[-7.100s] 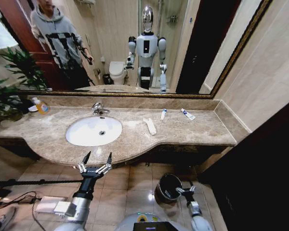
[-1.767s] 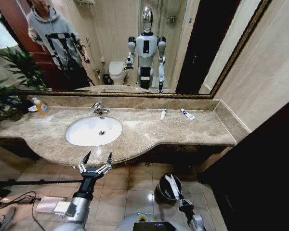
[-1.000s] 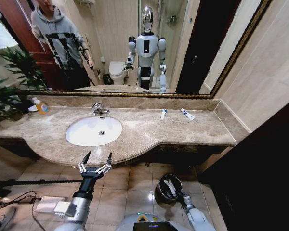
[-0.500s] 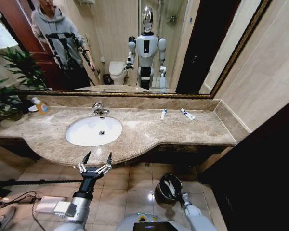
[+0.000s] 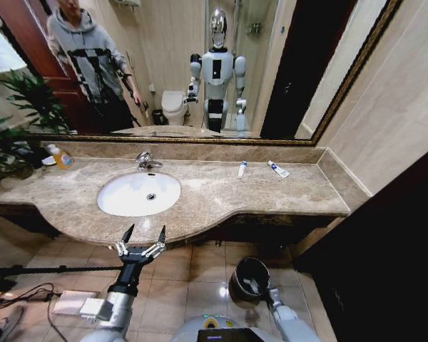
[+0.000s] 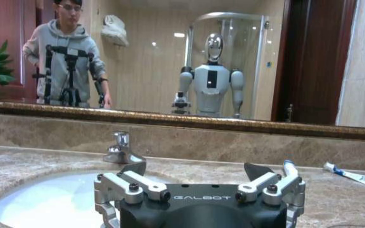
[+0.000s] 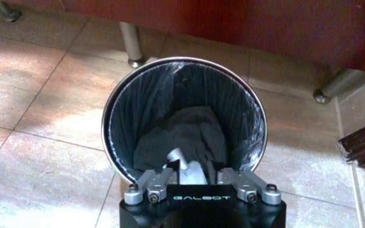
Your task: Pick up the trash from the sink and place it in the trash bin.
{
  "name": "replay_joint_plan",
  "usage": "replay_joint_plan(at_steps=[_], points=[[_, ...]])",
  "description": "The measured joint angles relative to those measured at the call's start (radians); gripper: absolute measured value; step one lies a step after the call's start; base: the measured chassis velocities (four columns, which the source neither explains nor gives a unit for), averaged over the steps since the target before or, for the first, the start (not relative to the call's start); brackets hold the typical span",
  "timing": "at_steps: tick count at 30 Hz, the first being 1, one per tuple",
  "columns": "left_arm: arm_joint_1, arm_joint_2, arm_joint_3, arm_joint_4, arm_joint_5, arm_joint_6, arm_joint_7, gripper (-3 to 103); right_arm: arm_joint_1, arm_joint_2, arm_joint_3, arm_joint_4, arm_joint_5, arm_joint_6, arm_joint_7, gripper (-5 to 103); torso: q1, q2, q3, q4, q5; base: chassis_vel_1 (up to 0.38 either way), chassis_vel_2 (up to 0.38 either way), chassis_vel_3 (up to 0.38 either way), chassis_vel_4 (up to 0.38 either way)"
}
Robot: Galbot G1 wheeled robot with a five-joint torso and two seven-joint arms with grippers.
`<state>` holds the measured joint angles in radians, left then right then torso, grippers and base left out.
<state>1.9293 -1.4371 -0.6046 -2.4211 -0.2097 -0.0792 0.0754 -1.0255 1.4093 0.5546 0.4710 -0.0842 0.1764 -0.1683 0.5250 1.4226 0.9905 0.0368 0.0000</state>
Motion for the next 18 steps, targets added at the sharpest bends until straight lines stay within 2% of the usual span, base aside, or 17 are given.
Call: replay_joint_plan(at_steps=[2,3,4,5,7,8,9,10,13,14,17,18], points=[[0.000,0.000,0.000,0.000,0.000,0.000,0.000,100,-0.003,0.000,0.000,0.005,0.000,0.000,0.000,27,0.000,0.000,0.000,0.0000,0.0000,0.000,0.000,0.000,0.000],[0.000,0.000,0.000,0.000,0.000,0.000,0.000,100,-0.005,0.000,0.000,0.009,0.000,0.000,0.000,37,0.000,0.000,0.000,0.0000,0.0000,0.000,0.000,0.000,0.000],[0.000,0.000,0.000,0.000,0.000,0.000,0.000,100,-0.007,0.000,0.000,0.012,0.000,0.000,0.000,44,0.000,0.000,0.000,0.0000,0.0000,0.000,0.000,0.000,0.000],[0.000,0.000,0.000,0.000,0.000,0.000,0.000,100,-0.009,0.001,0.000,0.016,-0.001,0.000,0.000,49,0.000,0.000,0.000,0.0000,0.0000,0.000,0.000,0.000,0.000],[0.000,0.000,0.000,0.000,0.000,0.000,0.000,100,-0.011,0.001,0.000,0.018,-0.001,0.000,0.001,49,0.000,0.000,0.000,0.0000,0.0000,0.000,0.000,0.000,0.000],[0.000,0.000,0.000,0.000,0.000,0.000,0.000,100,-0.013,0.001,0.000,0.021,-0.001,0.000,0.001,60,0.000,0.000,0.000,0.0000,0.0000,0.000,0.000,0.000,0.000],[0.000,0.000,0.000,0.000,0.000,0.000,0.000,100,-0.016,0.001,0.001,0.027,-0.001,0.001,0.003,60,0.000,0.000,0.000,0.0000,0.0000,0.000,0.000,0.000,0.000],[0.000,0.000,0.000,0.000,0.000,0.000,0.000,100,-0.018,0.001,0.001,0.029,-0.002,0.002,0.004,71,0.000,0.000,0.000,0.0000,0.0000,0.000,0.000,0.000,0.000],[0.000,0.000,0.000,0.000,0.000,0.000,0.000,100,-0.024,0.000,0.001,0.036,-0.006,0.005,0.008,71,0.000,0.000,0.000,0.0000,0.0000,0.000,0.000,0.000,0.000],[0.000,0.000,0.000,0.000,0.000,0.000,0.000,100,-0.027,0.000,0.002,0.039,-0.006,0.005,0.008,82,0.000,0.000,0.000,0.0000,0.0000,0.000,0.000,0.000,0.000],[0.000,0.000,0.000,0.000,0.000,0.000,0.000,100,-0.036,0.000,0.003,0.052,-0.006,0.006,0.010,82,0.000,0.000,0.000,0.0000,0.0000,0.000,0.000,0.000,0.000],[0.000,0.000,0.000,0.000,0.000,0.000,0.000,100,-0.048,-0.001,0.003,0.072,-0.007,0.006,0.016,92,0.000,0.000,0.000,0.0000,0.0001,0.000,0.000,0.000,0.000]])
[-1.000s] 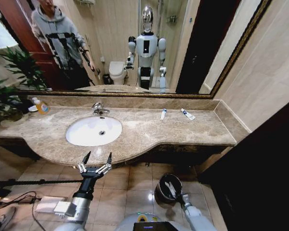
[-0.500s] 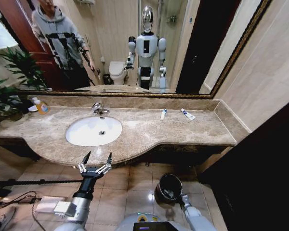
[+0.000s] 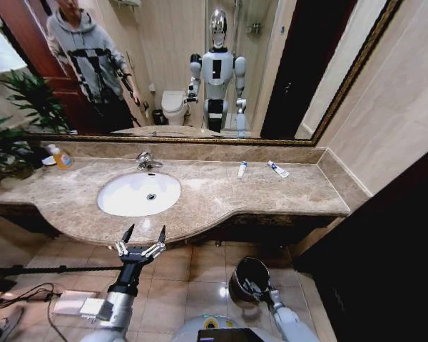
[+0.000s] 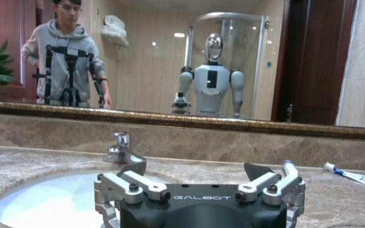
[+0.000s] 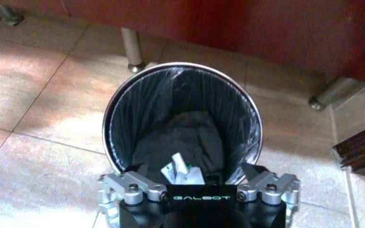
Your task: Pick up the trash from the sink and place it in the trash bin.
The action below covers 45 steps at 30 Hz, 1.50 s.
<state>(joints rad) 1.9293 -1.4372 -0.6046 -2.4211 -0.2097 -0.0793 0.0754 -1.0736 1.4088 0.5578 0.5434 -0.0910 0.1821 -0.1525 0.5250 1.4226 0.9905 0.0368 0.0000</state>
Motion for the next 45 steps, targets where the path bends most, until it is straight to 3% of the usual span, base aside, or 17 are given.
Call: replay_joint_plan(at_steps=[2,3,11,16,19,21,23,24,28,34,35,38,41,45], points=[[0.000,0.000,0.000,0.000,0.000,0.000,0.000,100,-0.006,0.000,0.002,0.009,-0.005,0.002,0.005,92,0.000,0.000,0.000,0.0000,0.0000,0.000,0.000,0.000,0.000],[0.000,0.000,0.000,0.000,0.000,0.000,0.000,100,-0.019,0.000,0.008,0.025,-0.024,0.019,0.015,100,0.000,0.000,0.000,0.0000,-0.0001,0.000,0.000,0.000,0.000],[0.000,0.000,0.000,0.000,0.000,0.000,0.000,100,-0.124,-0.007,0.028,0.184,-0.032,0.063,0.055,100,0.000,0.000,0.000,0.0000,0.0000,0.000,0.000,0.000,0.000],[0.000,0.000,0.000,0.000,0.000,0.000,0.000,100,-0.247,-0.010,0.055,0.385,0.010,0.067,0.073,100,0.000,0.000,0.000,-0.0001,0.0003,0.000,0.000,0.000,0.000],[0.000,0.000,0.000,0.000,0.000,0.000,0.000,100,-0.406,0.014,0.096,0.708,0.132,0.018,0.073,100,0.000,0.000,0.000,-0.0002,0.0000,0.000,0.000,0.000,0.000],[0.000,0.000,0.000,0.000,0.000,0.000,0.000,100,-0.432,0.020,0.103,0.761,0.148,0.012,0.072,100,0.000,0.000,0.000,-0.0001,0.0000,0.000,0.000,0.000,0.000],[0.000,0.000,0.000,0.000,0.000,0.000,0.000,100,-0.557,0.048,0.132,0.982,0.185,0.000,0.066,100,0.000,0.000,0.000,0.0002,-0.0002,0.000,0.000,0.000,0.000],[0.000,0.000,0.000,0.000,0.000,0.000,0.000,100,-0.557,0.048,0.132,0.982,0.185,0.000,0.066,100,0.000,0.000,0.000,0.0002,-0.0002,0.000,0.000,0.000,0.000],[0.000,0.000,0.000,0.000,0.000,0.000,0.000,100,-0.721,0.104,0.164,1.310,0.261,-0.035,0.050,100,0.000,0.000,0.000,-0.0003,-0.0001,0.000,0.000,0.000,0.000],[0.000,0.000,0.000,0.000,0.000,0.000,0.000,100,-0.765,0.134,0.155,1.493,0.266,-0.058,0.046,100,0.000,0.000,0.000,0.0000,-0.0002,0.000,0.000,0.000,0.000],[0.000,0.000,0.000,0.000,0.000,0.000,0.000,100,-0.760,0.139,0.151,1.565,0.266,-0.088,0.036,100,0.000,0.000,0.000,0.0000,-0.0001,0.000,0.000,0.000,0.000],[0.000,0.000,0.000,0.000,0.000,0.000,0.000,100,-0.746,0.137,0.143,1.592,0.267,-0.109,0.034,100,0.000,0.000,0.000,0.0000,-0.0001,0.000,0.000,0.000,0.000],[0.000,0.000,0.000,0.000,0.000,0.000,0.000,100,-0.707,0.127,0.128,1.606,0.270,-0.135,0.033,100,0.000,0.000,0.000,-0.0001,-0.0002,0.000,0.000,0.000,0.000],[0.000,0.000,0.000,0.000,0.000,0.000,0.000,100,-0.545,0.084,0.088,1.582,0.272,-0.221,0.042,100,0.000,0.000,0.000,-0.0001,0.0001,0.000,0.000,0.000,0.000]])
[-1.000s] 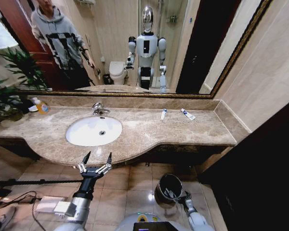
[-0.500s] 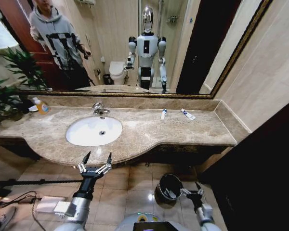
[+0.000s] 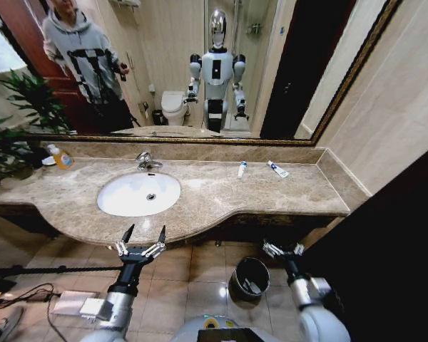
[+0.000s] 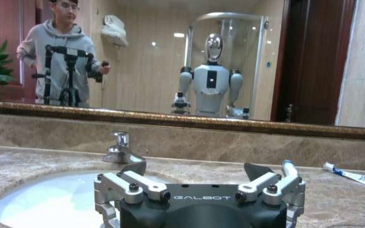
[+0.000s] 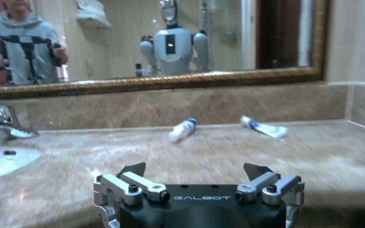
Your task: Pick up the trash from the sink and place it in the trash bin.
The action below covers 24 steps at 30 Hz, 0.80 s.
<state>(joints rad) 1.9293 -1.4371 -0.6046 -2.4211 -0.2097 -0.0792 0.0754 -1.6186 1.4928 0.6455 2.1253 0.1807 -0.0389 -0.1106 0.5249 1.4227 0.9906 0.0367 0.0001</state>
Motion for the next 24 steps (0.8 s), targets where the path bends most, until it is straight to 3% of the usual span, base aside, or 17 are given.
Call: replay_joint_plan(at_steps=[7,14,24], points=[[0.000,0.000,0.000,0.000,0.000,0.000,0.000,100,0.230,-0.065,-0.056,-0.107,0.017,-0.082,0.036,100,0.000,0.000,0.000,-0.0001,0.0000,0.000,0.000,0.000,0.000],[0.000,0.000,0.000,0.000,0.000,0.000,0.000,100,0.476,-0.105,-0.166,-0.297,0.018,-0.108,0.119,100,0.000,0.000,0.000,0.0002,-0.0002,0.000,0.000,0.000,0.000],[0.000,0.000,0.000,0.000,0.000,0.000,0.000,100,0.743,-0.081,-0.339,-0.567,0.035,-0.111,0.204,100,0.000,0.000,0.000,0.0000,-0.0002,0.000,0.000,0.000,0.000]])
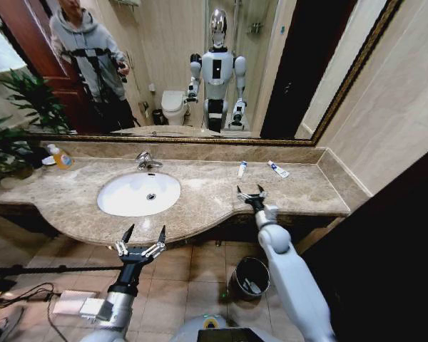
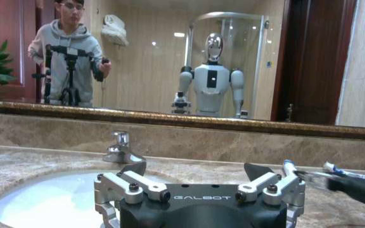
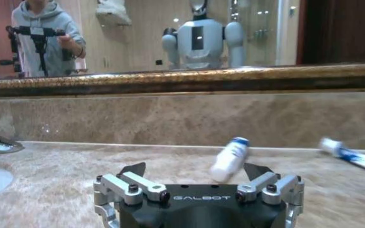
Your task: Pick up the trash from the sink and place it in the trash bin.
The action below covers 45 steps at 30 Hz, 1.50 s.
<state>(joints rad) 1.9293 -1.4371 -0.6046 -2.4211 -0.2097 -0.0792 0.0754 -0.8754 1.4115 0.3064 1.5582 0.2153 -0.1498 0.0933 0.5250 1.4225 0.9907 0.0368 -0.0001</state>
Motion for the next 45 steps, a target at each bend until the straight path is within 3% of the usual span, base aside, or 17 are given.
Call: replay_joint_plan(at_steps=[8,23,32,39,42,45], points=[[0.000,0.000,0.000,0.000,0.000,0.000,0.000,100,0.238,0.064,-0.026,-0.293,-0.129,0.062,0.015,100,0.000,0.000,0.000,0.0002,0.0000,0.000,0.000,0.000,0.000],[0.000,0.000,0.000,0.000,0.000,0.000,0.000,100,0.331,0.066,0.026,-0.495,-0.180,0.097,0.006,102,0.000,0.000,0.000,0.0000,0.0000,0.000,0.000,0.000,0.000],[0.000,0.000,0.000,0.000,0.000,0.000,0.000,100,0.338,0.071,0.039,-0.537,-0.180,0.119,-0.007,65,0.000,0.000,0.000,0.0000,0.0001,0.000,0.000,0.000,0.000],[0.000,0.000,0.000,0.000,0.000,0.000,0.000,100,0.338,0.062,0.038,-0.538,-0.173,0.118,-0.007,49,0.000,0.000,0.000,0.0000,0.0000,0.000,0.000,0.000,0.000],[0.000,0.000,0.000,0.000,0.000,0.000,0.000,100,0.337,0.061,0.044,-0.538,-0.165,0.109,-0.007,33,0.000,0.000,0.000,0.0000,0.0001,0.000,0.000,0.000,0.000],[0.000,0.000,0.000,0.000,0.000,0.000,0.000,100,0.337,0.060,0.048,-0.539,-0.159,0.108,-0.007,25,0.000,0.000,0.000,0.0000,0.0001,0.000,0.000,0.000,0.000]])
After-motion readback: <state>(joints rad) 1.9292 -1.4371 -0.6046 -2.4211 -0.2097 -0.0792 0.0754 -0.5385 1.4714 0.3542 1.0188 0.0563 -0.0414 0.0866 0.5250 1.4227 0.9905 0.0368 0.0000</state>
